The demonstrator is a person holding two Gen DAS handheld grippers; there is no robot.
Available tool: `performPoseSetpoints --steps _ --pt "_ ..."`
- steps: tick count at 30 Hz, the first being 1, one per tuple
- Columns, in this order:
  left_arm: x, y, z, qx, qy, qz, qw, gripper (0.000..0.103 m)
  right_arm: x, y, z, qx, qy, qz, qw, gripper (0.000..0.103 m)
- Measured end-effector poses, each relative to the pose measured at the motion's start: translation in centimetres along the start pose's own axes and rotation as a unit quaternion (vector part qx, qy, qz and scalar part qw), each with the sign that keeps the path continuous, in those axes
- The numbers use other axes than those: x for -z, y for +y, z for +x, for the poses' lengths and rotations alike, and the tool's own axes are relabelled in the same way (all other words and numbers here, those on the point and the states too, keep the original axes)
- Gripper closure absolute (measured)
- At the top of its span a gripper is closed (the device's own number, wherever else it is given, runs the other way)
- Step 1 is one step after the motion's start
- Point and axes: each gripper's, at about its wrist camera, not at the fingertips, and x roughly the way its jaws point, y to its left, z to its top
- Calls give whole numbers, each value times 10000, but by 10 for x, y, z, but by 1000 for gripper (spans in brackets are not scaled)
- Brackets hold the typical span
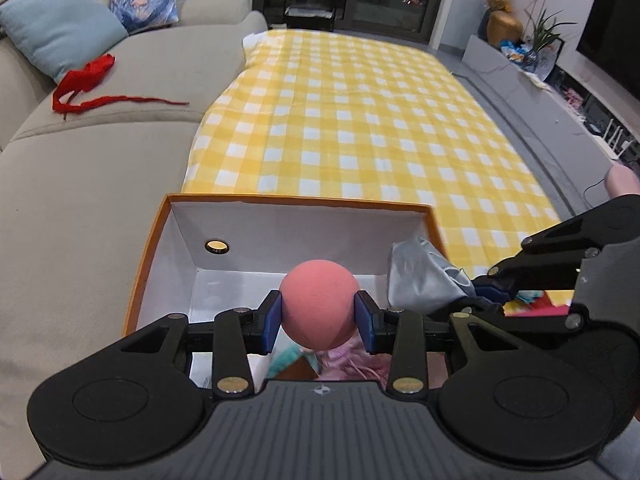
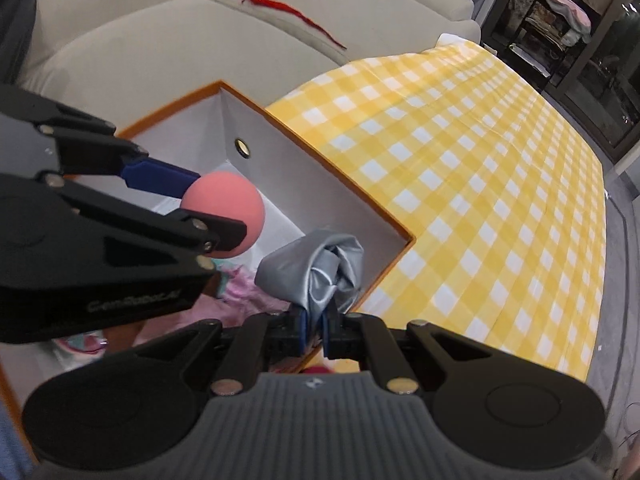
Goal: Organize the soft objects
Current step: 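Carry the pink ball and silver bag into the white box and open both tools, then move both open tools back over the plastic wrap and teal plush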
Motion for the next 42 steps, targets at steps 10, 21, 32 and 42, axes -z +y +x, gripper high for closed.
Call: performPoseSetpoints --steps 10,21,32,42 --pt "-1 18 36 -153 360 -261 9989 59 -11 5 33 64 116 -241 9996 97" --pt "1 20 31 -160 314 -424 9985 45 -13 11 26 163 26 -364 9992 64" --pt "6 15 -16 -221 -111 -542 9982 44 -1 14 -15 36 -264 -312 9992 58" --pt "36 -13 -69 -270 -611 -289 9973 46 40 33 -81 -338 -842 102 9958 53"
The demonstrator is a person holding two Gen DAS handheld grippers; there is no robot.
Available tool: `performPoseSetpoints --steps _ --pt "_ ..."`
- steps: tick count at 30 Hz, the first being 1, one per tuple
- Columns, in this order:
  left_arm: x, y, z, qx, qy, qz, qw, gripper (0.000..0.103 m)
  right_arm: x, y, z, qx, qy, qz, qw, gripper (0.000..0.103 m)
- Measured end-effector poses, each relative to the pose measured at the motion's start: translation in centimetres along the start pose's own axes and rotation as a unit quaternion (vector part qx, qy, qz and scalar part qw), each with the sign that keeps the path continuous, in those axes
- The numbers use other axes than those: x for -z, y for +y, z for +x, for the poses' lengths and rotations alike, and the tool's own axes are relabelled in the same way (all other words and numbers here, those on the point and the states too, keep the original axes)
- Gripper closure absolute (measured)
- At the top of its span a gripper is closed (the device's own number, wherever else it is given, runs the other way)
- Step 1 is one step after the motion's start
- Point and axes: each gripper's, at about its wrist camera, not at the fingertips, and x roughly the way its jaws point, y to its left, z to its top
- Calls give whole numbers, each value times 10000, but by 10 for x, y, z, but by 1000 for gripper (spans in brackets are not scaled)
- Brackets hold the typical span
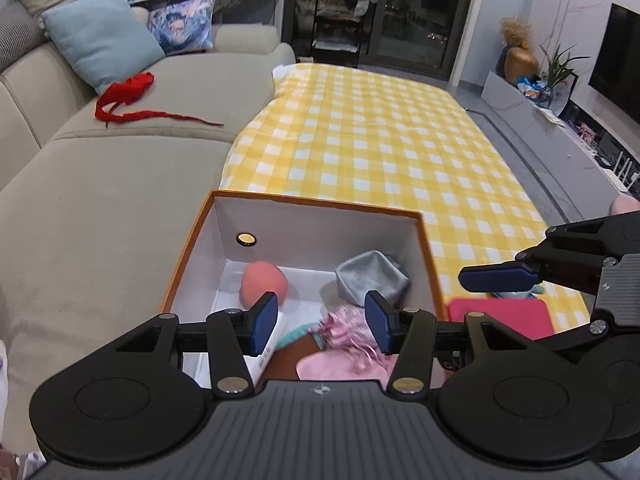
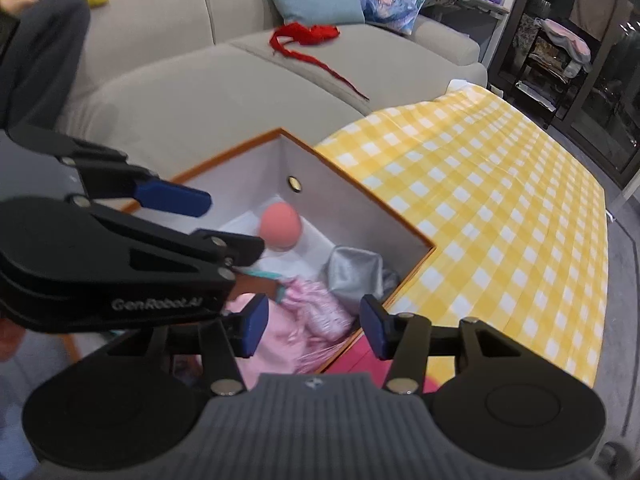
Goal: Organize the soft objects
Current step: 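Move both open tools back over the plastic wrap and teal plush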
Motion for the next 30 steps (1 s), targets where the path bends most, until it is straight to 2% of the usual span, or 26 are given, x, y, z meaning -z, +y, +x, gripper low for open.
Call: performPoseSetpoints --steps 4,9,12,15,20,23,26,30 --pt "16 -9 -23 60 -203 32 9998 46 21 12 -25 60 -280 187 9994 52" --pt "31 -18 -46 1 -425 68 9991 46 54 18 -53 435 -547 440 9966 51" --pt "42 -27 -58 135 -550 140 9983 46 75 14 -67 537 -620 720 9940 51" --pt "53 -38 -65 189 -631 249 9975 52 97 9 -84 682 -725 1063 9893 51" --pt "75 -59 -72 587 -682 321 9954 54 131 -1 -108 946 -906 1510 9798 51" --pt "84 -72 -73 828 -715 492 9928 63 149 -5 -116 1191 -928 1592 9756 51" --pt "91 -88 -74 921 -757 680 9905 63 168 -9 -122 1450 -942 1643 9711 52" --pt "98 -108 -74 977 -782 926 9878 63 192 -22 -129 1592 -935 1834 9656 52"
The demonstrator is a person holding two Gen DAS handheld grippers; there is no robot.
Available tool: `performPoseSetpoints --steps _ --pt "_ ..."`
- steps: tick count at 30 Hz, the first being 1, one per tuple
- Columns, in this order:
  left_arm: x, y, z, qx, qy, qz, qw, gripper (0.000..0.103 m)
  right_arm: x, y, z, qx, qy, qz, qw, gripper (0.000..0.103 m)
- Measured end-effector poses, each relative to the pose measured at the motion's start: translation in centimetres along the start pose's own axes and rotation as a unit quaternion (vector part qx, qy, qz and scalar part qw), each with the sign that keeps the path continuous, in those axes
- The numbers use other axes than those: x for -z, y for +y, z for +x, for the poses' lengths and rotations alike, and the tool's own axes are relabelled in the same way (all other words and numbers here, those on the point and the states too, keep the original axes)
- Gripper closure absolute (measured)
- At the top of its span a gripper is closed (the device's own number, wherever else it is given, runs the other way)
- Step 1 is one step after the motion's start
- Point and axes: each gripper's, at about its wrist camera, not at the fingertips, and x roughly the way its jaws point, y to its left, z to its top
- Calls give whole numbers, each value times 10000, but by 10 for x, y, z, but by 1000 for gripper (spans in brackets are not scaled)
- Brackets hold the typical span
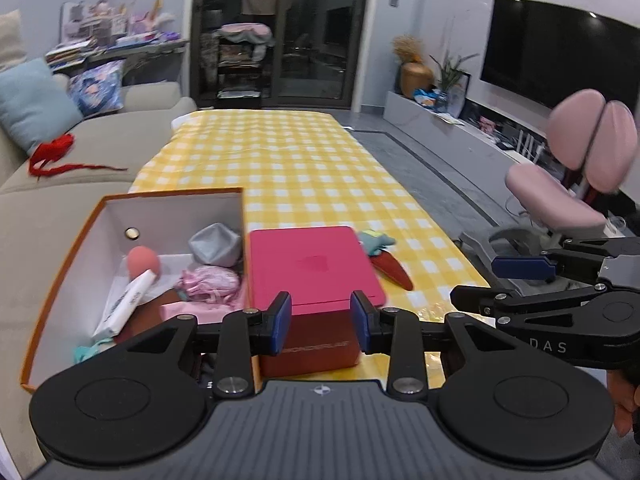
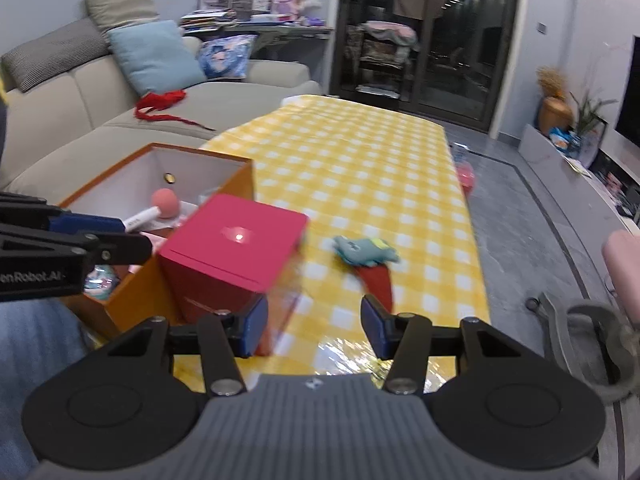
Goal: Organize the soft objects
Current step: 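Move both open tools back over the plastic wrap and teal plush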
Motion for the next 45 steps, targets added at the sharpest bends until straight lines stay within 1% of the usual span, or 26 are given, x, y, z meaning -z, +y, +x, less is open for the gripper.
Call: performPoseSetpoints --steps 5,8,10,12,14,16,18,19,20,22,23,24,26,28,29,31,33,36,37,38,40,41,43,45 --pt "-1 -26 6 145 -10 281 9995 63 11 -23 1 -6 187 213 9996 52" --pt "-4 -39 12 357 33 477 9982 63 14 -37 6 25 286 277 9992 52" --pt "-5 -49 17 487 91 729 9961 63 14 -49 11 -2 355 369 9987 52" --pt "-7 -57 25 615 249 921 9935 63 14 -59 17 35 456 454 9979 51" --pt "-9 -66 35 650 432 1073 9912 63 16 -70 26 36 585 554 9967 50" --pt "-10 -74 44 670 557 1192 9890 63 18 -80 35 34 675 669 9955 45" --pt "-14 -80 53 680 674 1298 9869 63 20 -90 48 -79 854 701 9938 43" --pt "-16 -83 58 692 758 1360 9854 63 20 -92 54 -154 953 657 9932 40" --pt "-18 -86 65 750 873 1460 9826 63 21 -96 62 -206 1091 581 9921 38" --pt "-18 -94 78 901 1139 1666 9753 63 24 -101 71 -137 1278 526 9903 31" --pt "-17 -98 83 940 1201 1713 9733 60 26 -107 77 -65 1386 565 9887 30" --pt "-16 -102 89 993 1258 1748 9715 54 29 -113 82 -1 1459 647 9872 29" --pt "-13 -111 100 1065 1362 1757 9691 48 36 -127 90 91 1609 862 9832 29" --pt "-8 -120 111 1103 1449 1699 9685 47 43 -141 97 185 1776 1018 9786 29" --pt "-6 -123 116 1110 1518 1628 9686 46 46 -147 101 175 1854 1108 9762 29" --pt "1 -128 129 1105 1658 1450 9692 45 50 -159 109 -2 2038 1372 9693 29" --pt "11 -133 145 973 1891 1330 9680 46 52 -165 117 -124 2181 1570 9631 29" --pt "26 -136 162 672 2167 1333 9648 46 51 -165 128 -198 2345 1594 9587 27" --pt "32 -136 165 579 2213 1340 9642 46 50 -163 130 -229 2376 1606 9577 23" --pt "36 -134 167 541 2253 1316 9638 46 49 -163 132 -269 2398 1624 9568 21" --pt "42 -128 171 452 2326 1165 9645 46 48 -163 139 -345 2458 1710 9535 14" --pt "44 -126 172 412 2341 1092 9652 46 47 -163 143 -382 2508 1763 9511 13" --pt "47 -121 174 347 2357 972 9663 46 48 -162 151 -427 2665 1803 9459 12" --pt "48 -117 177 331 2427 867 9656 47 48 -159 157 -392 2797 1781 9426 14"
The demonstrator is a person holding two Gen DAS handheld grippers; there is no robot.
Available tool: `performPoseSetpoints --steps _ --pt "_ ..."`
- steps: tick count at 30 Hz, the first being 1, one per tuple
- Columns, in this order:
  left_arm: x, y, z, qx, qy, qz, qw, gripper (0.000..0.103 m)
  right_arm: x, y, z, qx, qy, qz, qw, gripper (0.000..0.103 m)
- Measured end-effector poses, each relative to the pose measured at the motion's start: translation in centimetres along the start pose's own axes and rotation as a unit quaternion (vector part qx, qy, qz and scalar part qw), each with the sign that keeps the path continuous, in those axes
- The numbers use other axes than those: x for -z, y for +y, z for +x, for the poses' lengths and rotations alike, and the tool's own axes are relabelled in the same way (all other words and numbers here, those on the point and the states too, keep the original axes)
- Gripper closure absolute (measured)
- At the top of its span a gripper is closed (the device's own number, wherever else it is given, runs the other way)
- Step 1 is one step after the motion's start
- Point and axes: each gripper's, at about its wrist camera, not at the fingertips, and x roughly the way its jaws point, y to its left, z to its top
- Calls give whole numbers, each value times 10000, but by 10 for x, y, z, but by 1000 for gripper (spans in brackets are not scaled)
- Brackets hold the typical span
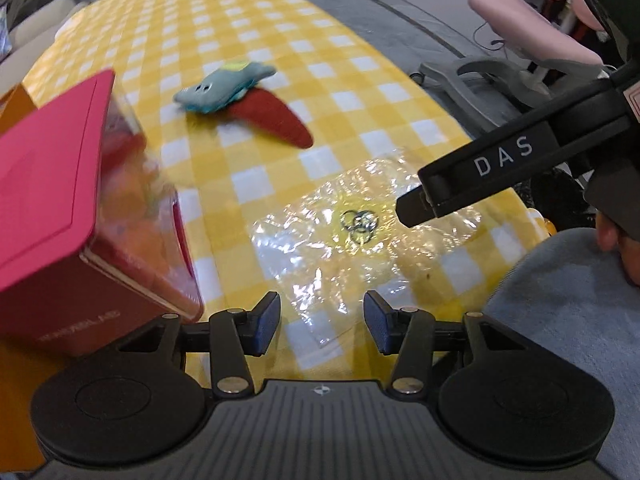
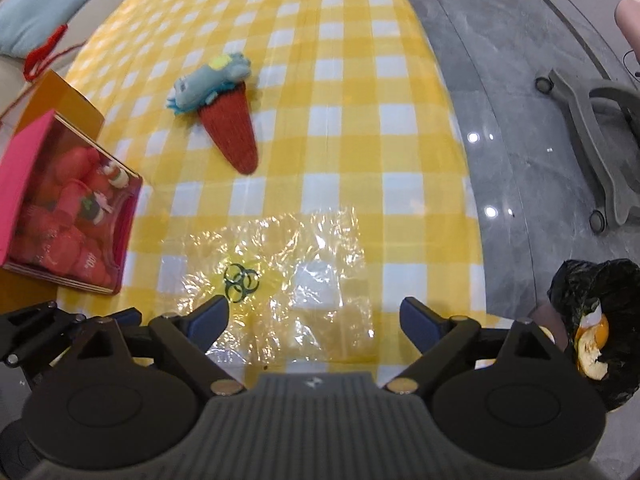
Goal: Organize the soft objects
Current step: 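Move both open tools back over the plastic wrap and teal plush, then pinch the clear plastic bag with the right tool and lift it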
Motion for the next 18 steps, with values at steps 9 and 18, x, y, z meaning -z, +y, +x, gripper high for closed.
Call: performPoseSetpoints --steps 9,18 --pt "1 5 9 87 221 -83 9997 75 -1 4 12 159 286 -122 9994 41" --pt "2 8 8 209 227 -60 9995 79 2 5 -5 -246 -136 -166 9995 103"
